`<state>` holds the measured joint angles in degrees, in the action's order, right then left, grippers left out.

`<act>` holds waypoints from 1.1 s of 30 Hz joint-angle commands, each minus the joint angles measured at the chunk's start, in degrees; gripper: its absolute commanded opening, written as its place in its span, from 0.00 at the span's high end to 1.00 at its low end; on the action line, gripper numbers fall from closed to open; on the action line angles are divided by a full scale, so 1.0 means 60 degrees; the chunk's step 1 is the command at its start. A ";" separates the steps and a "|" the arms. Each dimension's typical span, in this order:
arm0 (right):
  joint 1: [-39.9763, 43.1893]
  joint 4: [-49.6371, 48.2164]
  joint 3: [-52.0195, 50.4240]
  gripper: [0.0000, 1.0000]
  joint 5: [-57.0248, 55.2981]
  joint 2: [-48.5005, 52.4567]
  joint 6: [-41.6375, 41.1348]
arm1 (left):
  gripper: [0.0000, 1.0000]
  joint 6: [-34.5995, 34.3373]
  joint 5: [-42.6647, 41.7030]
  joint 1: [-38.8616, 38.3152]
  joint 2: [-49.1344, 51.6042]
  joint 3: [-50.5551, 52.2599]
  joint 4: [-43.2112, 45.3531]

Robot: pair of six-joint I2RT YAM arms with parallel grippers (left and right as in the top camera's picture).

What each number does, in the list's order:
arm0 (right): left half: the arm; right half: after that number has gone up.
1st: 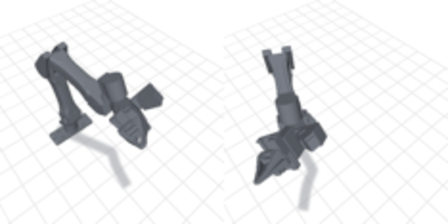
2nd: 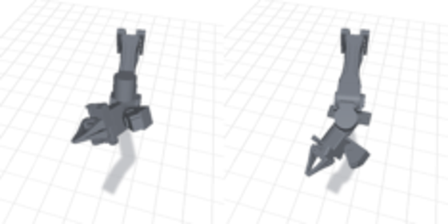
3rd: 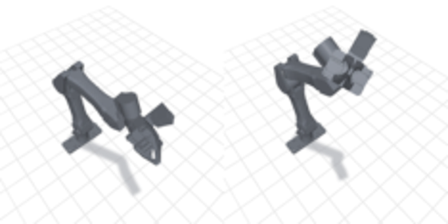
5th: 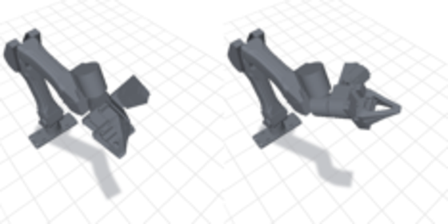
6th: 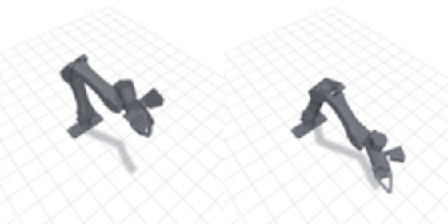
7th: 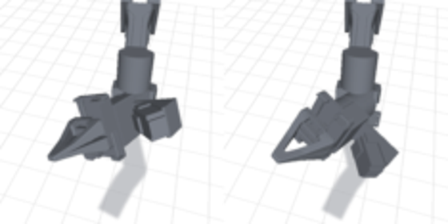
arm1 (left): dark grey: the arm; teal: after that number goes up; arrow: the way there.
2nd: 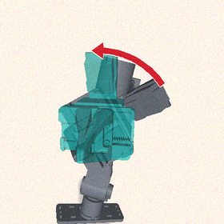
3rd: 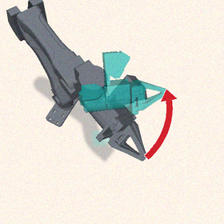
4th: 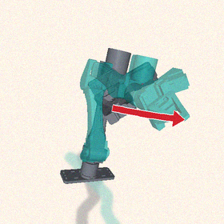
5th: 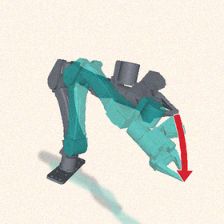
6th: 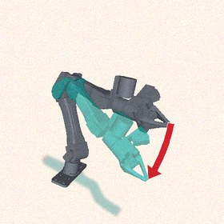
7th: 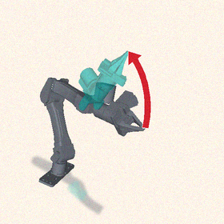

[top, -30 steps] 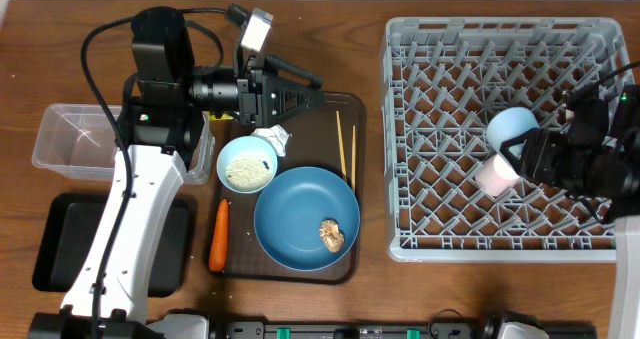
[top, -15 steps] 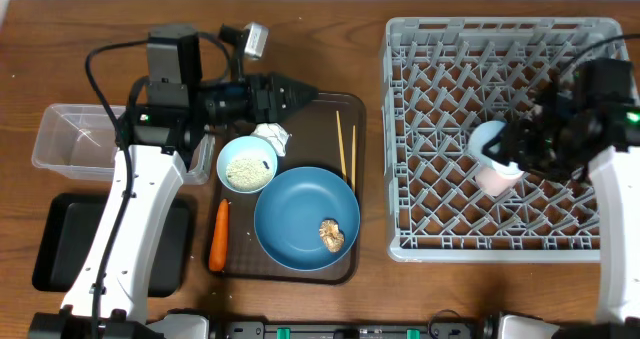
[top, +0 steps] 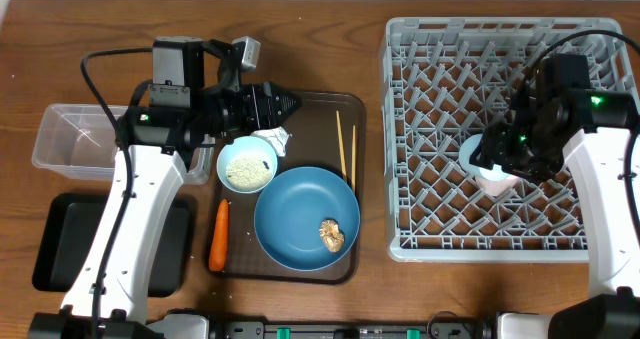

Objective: Sort waste into correct bins and load items into the dishwasher rack
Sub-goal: 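Place the light-blue cup upside down beside the pink cup in the rack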

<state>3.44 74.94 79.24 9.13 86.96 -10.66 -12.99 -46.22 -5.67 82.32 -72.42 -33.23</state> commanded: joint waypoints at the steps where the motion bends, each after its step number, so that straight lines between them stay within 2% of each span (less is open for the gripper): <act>1: -0.0142 -0.0113 0.0084 0.41 -0.0127 0.0087 -0.0182 | 0.41 0.0273 0.0149 0.0015 -0.0146 -0.0047 -0.0025; 14: -0.0350 -0.0186 0.0076 0.39 -0.0127 0.0710 -0.0182 | 0.41 0.0270 0.0149 0.0015 -0.0146 -0.0047 -0.0029; 17: -0.0350 -0.0138 0.0076 0.28 -0.0109 0.0860 -0.0178 | 0.41 0.0270 0.0149 0.0015 -0.0146 -0.0047 -0.0033; 19: -0.0386 -0.0153 0.0084 0.24 -0.0098 0.0852 -0.0131 | 0.41 0.0270 0.0149 0.0015 -0.0146 -0.0047 -0.0036; 21: -0.0390 -0.0197 0.0113 0.20 -0.0095 0.0721 -0.0102 | 0.40 0.0270 0.0149 0.0015 -0.0146 -0.0047 -0.0033; 25: -0.0390 -0.0208 0.0244 0.20 -0.0124 0.0277 -0.0007 | 0.36 0.0270 0.0146 0.0015 -0.0146 -0.0047 -0.0033; 30: -0.0393 -0.0401 0.0627 0.19 -0.0011 -0.0710 0.0211 | 0.35 0.0273 0.0204 0.0015 -0.0146 -0.0047 -0.0033; 33: -0.0390 -0.0670 0.0772 0.18 0.0058 -0.1337 0.0255 | 0.35 0.0324 0.0863 0.0015 -0.0146 -0.0047 -0.0240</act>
<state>1.89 71.88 81.49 8.97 83.37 -10.44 -11.92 -44.86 -5.67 82.32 -72.42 -33.69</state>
